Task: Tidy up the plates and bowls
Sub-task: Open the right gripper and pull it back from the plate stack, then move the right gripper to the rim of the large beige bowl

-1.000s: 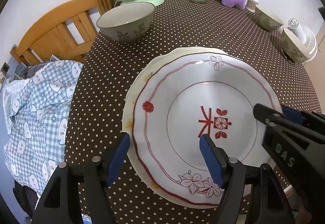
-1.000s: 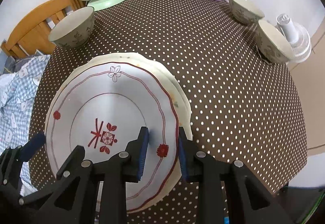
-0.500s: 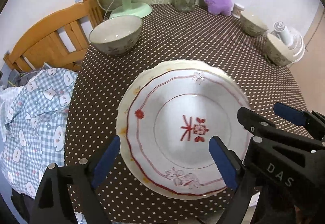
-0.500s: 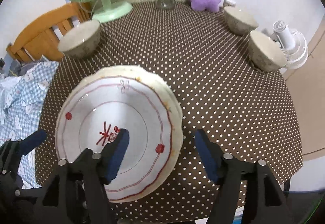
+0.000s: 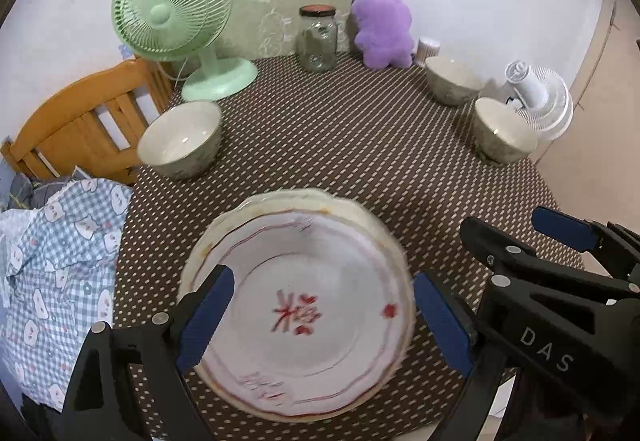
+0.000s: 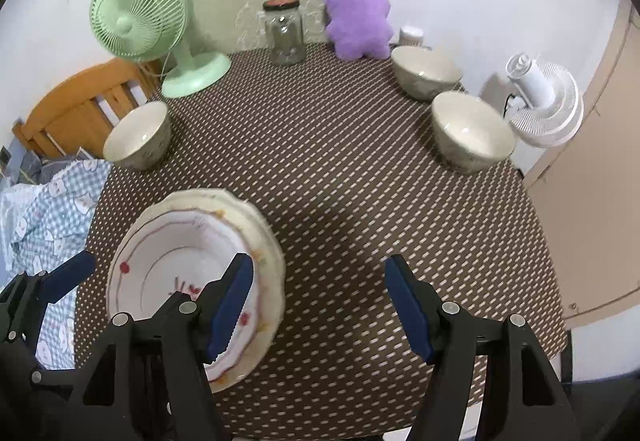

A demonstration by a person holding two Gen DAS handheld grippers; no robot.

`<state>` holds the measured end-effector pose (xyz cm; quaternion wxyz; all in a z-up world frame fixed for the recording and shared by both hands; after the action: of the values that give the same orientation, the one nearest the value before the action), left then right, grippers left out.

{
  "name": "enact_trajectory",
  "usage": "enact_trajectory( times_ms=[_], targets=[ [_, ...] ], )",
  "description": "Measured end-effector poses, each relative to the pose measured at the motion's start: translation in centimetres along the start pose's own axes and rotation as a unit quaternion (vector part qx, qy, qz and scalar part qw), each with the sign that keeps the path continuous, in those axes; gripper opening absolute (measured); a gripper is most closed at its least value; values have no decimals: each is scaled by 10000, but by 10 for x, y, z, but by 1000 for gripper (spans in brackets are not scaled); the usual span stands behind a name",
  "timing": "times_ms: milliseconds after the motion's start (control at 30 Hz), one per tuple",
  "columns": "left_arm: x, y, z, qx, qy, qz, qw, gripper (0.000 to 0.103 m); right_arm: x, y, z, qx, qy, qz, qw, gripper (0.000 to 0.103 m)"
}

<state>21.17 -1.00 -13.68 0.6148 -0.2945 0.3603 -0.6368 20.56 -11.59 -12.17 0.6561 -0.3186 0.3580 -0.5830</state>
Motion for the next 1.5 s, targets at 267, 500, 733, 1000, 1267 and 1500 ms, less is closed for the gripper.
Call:
enact_trajectory(
  times_ms=[267, 500, 733, 1000, 1267, 1500],
  targets=[
    [39, -3, 25, 60, -357, 114, 9993, 93, 47, -10, 29, 83, -174, 264, 9995, 73],
    [74, 0, 51, 147, -583, 256, 9979, 92, 85, -15, 55, 230, -256, 400, 9986, 84],
    [111, 10, 71, 160, -791, 298, 9963, 91, 127, -8, 79, 272, -387, 428, 9980, 84],
    [156, 30, 93, 183, -867, 454, 9950, 88, 176, 9, 98, 236, -257, 454, 9984, 84],
    [190, 57, 107, 115, -862, 545, 9947, 84, 218, 35, 109, 116, -316, 286, 9990, 84],
    [205, 89, 119, -36, -876, 645, 9941, 79, 240, 59, 117, 83, -309, 235, 9992, 84]
  ],
)
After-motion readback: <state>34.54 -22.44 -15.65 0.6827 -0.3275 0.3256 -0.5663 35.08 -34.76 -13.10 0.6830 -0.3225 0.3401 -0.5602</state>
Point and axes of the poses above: each gripper's, at about its wrist camera, not at the fingertips, and y roughly the way its jaws point, x to its right, z to its top, the point moved 10 cm from there along y, roughly the way its jaws point, and after that the axes turned 6 degrees about z, right-handed, at the moved point
